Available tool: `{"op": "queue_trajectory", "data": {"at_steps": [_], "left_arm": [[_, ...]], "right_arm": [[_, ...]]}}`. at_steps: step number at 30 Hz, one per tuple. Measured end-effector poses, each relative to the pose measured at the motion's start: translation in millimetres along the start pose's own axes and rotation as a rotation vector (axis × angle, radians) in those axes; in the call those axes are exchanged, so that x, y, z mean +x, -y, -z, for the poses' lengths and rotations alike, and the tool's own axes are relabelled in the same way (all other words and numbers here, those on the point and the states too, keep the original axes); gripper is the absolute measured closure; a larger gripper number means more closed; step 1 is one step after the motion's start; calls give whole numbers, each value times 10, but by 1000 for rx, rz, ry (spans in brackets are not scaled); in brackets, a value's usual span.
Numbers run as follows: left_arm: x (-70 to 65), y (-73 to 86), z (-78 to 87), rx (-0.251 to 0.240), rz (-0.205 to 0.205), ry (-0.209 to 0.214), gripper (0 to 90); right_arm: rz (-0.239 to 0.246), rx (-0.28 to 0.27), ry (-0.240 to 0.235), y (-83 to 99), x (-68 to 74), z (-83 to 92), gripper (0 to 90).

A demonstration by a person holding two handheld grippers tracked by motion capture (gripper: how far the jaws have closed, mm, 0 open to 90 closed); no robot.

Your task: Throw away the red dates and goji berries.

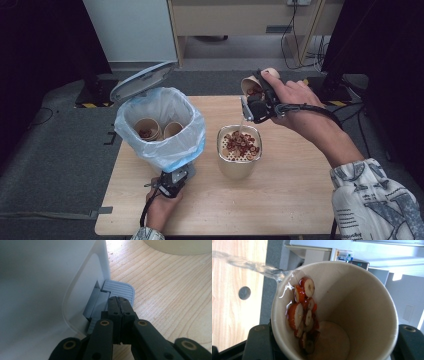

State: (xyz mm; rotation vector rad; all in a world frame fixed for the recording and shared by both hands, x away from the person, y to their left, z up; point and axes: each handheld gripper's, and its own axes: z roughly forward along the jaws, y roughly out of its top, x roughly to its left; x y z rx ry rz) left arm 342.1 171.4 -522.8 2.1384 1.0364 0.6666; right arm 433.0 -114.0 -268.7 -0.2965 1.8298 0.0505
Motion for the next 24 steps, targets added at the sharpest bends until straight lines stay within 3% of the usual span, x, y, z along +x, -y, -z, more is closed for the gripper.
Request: {"op": "queue_trajectory", "data": {"at_steps": [8, 13, 24], "left_arm": [[-2, 0, 0, 0, 0, -1, 884], [1, 0, 0, 1, -3, 1, 884], [1, 0, 0, 0, -4, 1, 886]], "right_arm": [[53, 9, 11, -56, -7, 16, 334], [33, 9, 24, -49, -81, 32, 337], [58, 13, 30, -79, -104, 45, 337]]}}
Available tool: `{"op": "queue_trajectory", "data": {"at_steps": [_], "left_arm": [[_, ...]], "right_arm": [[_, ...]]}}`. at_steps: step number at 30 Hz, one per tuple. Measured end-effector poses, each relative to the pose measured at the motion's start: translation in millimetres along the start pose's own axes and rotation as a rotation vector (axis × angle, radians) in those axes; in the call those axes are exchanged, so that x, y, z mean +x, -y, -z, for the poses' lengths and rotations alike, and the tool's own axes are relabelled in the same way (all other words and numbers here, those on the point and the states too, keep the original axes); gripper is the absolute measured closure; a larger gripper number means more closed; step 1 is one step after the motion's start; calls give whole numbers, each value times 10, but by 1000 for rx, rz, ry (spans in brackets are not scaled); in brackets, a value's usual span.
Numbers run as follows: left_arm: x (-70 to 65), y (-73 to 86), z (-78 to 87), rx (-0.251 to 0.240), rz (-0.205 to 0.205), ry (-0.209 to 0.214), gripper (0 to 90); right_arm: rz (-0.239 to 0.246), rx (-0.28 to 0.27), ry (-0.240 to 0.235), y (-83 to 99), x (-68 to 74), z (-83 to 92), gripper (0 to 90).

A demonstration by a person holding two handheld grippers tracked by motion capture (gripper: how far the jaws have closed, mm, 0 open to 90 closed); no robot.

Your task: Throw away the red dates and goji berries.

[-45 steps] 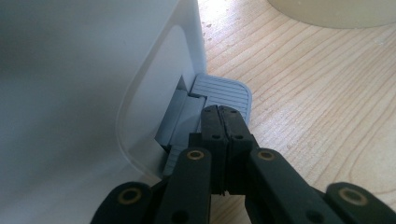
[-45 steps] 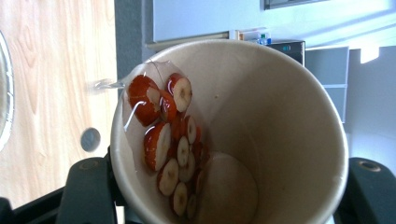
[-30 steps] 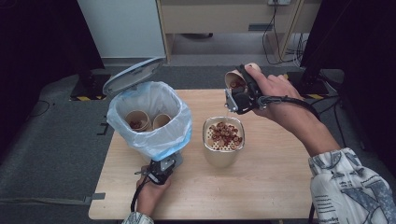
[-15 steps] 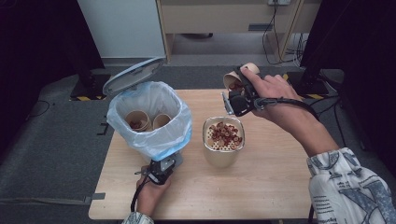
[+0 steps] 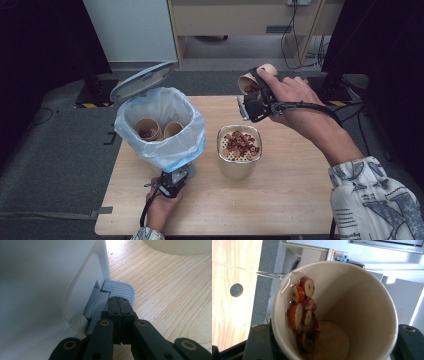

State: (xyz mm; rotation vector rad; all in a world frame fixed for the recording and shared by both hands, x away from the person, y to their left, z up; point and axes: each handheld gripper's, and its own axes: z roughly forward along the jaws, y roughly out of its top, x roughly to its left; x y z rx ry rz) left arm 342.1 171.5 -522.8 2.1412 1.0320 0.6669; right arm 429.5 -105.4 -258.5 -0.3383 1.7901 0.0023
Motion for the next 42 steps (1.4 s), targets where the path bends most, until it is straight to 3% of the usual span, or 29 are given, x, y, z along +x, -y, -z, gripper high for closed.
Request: {"op": "queue_trajectory", "data": {"at_steps": [5, 9, 14, 15, 18, 21, 24, 36, 40, 42], "left_arm": [[-1, 0, 0, 0, 0, -1, 886], [-1, 0, 0, 0, -1, 0, 886], [0, 0, -1, 0, 1, 1, 887], [-1, -1, -1, 0, 2, 0, 887], [-1, 0, -1, -1, 3, 0, 887], [-2, 1, -1, -1, 3, -1, 888], [-4, 0, -1, 0, 6, -1, 888], [-4, 0, -1, -1, 4, -2, 888], [-9, -1, -1, 1, 5, -4, 888], [-4, -1, -2, -1, 2, -2, 888]], "right_arm": [[16, 1, 5, -10, -8, 12, 337], [64, 11, 11, -5, -13, 13, 337], [60, 19, 23, -9, -52, 6, 341], [91, 26, 22, -36, -18, -4, 342], [265, 39, -23, -145, 222, -56, 343], [261, 47, -21, -126, 207, -57, 343], [211, 49, -7, -78, 130, -28, 343], [245, 48, -7, -91, 113, -16, 345], [232, 54, 9, -99, 98, -21, 347], [268, 76, 34, -178, 175, -75, 355]]}}
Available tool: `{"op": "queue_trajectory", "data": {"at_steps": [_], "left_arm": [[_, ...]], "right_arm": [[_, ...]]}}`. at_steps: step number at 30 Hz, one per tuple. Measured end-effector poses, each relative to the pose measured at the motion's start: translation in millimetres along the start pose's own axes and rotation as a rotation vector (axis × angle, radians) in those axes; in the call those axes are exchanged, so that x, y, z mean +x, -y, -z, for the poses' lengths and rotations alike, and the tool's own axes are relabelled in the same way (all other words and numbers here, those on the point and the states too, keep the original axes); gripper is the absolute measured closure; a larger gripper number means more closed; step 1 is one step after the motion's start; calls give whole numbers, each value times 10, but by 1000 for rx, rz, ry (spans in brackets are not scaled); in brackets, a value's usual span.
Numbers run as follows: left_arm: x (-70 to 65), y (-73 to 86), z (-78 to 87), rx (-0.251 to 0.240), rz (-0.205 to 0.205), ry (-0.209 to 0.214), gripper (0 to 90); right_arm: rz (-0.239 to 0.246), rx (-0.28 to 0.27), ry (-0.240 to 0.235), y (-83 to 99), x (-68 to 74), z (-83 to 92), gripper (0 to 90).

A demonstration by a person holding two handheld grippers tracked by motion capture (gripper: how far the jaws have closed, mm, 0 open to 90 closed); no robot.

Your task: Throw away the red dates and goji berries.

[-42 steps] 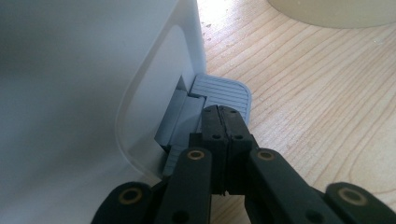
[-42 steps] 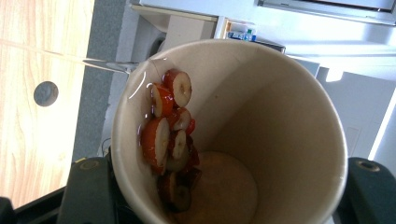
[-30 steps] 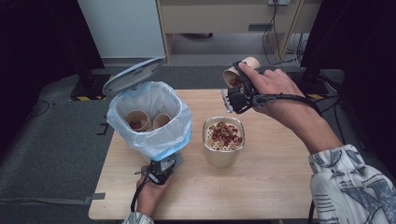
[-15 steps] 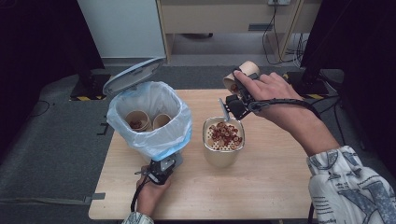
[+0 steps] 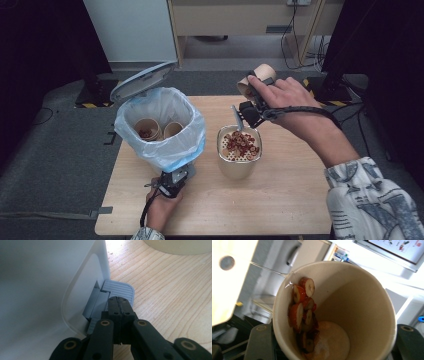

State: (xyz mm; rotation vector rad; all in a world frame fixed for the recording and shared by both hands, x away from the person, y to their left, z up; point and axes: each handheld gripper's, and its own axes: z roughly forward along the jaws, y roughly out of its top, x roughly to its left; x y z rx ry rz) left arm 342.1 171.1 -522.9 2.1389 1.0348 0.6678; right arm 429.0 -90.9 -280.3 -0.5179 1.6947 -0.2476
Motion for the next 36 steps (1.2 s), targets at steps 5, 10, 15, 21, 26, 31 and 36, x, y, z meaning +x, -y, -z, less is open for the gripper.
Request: {"op": "queue_trajectory", "data": {"at_steps": [5, 10, 15, 21, 26, 31, 36], "left_arm": [[3, 1, 2, 1, 1, 2, 888], [1, 1, 2, 1, 5, 1, 888], [-5, 0, 4, 3, 0, -4, 888], [-1, 1, 0, 0, 2, -1, 889], [-4, 0, 2, 1, 0, -2, 889], [-1, 0, 1, 1, -1, -1, 889], [-1, 1, 2, 0, -1, -1, 888]], "right_arm": [[213, -30, -88, -341, 363, -117, 357], [160, 4, -52, -180, 207, -98, 356], [155, -9, -74, -206, 284, -72, 355], [127, -22, -63, -139, 226, -46, 355], [129, -17, -59, -108, 237, -31, 354], [115, -17, -54, -94, 219, -28, 352], [129, -22, -53, -110, 243, -26, 352]]}}
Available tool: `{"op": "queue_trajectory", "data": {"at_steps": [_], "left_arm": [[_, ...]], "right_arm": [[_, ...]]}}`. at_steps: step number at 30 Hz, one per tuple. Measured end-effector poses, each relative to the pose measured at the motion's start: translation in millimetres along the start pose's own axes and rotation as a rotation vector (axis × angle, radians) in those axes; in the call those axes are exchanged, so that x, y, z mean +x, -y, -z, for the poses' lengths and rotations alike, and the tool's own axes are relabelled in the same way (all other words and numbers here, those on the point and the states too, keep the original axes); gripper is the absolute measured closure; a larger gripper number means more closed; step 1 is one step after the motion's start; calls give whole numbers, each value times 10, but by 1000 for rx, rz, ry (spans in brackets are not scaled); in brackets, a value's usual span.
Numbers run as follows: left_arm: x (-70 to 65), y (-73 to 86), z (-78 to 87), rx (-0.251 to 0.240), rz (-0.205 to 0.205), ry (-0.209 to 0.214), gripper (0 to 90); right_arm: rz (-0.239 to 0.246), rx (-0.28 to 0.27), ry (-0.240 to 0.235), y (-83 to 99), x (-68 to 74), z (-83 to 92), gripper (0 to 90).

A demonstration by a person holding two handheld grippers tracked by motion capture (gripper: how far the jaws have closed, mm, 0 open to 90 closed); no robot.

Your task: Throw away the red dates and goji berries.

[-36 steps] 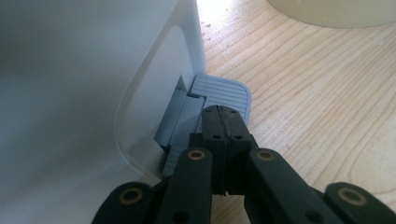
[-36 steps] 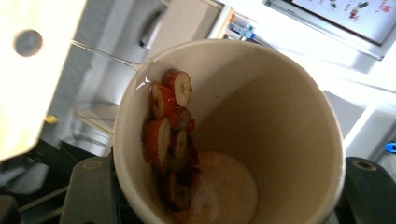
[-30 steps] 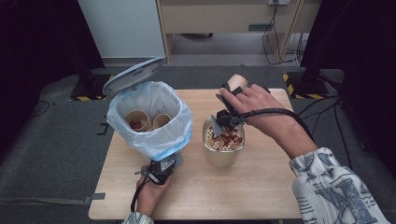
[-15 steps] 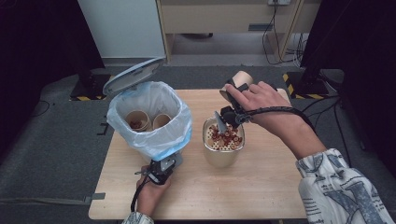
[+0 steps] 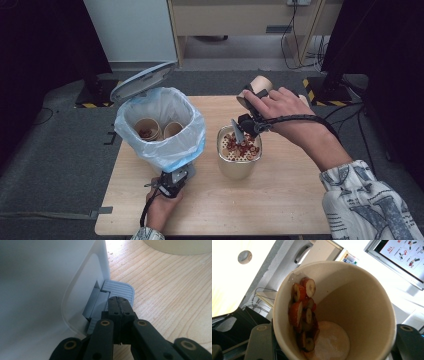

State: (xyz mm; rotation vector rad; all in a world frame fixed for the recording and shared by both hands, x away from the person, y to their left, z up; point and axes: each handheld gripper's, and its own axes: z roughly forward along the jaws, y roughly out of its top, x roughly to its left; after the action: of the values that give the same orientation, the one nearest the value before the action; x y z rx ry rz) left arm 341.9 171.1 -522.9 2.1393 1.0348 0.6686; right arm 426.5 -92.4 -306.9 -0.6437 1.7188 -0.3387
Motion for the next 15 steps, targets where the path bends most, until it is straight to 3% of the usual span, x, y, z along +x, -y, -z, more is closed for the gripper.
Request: {"op": "queue_trajectory", "data": {"at_steps": [4, 7, 8, 9, 11, 13, 14, 15], "left_arm": [[0, 0, -1, -1, 2, 0, 889], [-1, 0, -1, -1, 0, 0, 889], [0, 0, 0, 0, -1, 0, 889], [0, 0, 0, 0, 0, 0, 889], [-1, 0, 0, 0, 1, 0, 889], [-1, 0, 0, 0, 2, -1, 889], [-1, 0, 0, 0, 0, 0, 888], [-1, 0, 0, 0, 0, 0, 889]], "right_arm": [[-51, -11, -12, 36, 2, -11, 352], [-177, -40, -36, 97, 23, -21, 352], [-268, -70, -58, 131, 42, -36, 352], [-268, -70, -58, 131, 42, -36, 352], [-346, -90, -84, 154, 94, -68, 352], [-373, -103, -95, 156, 108, -77, 352], [-437, -132, -121, 162, 125, -84, 352], [-437, -132, -121, 162, 125, -84, 352]]}}
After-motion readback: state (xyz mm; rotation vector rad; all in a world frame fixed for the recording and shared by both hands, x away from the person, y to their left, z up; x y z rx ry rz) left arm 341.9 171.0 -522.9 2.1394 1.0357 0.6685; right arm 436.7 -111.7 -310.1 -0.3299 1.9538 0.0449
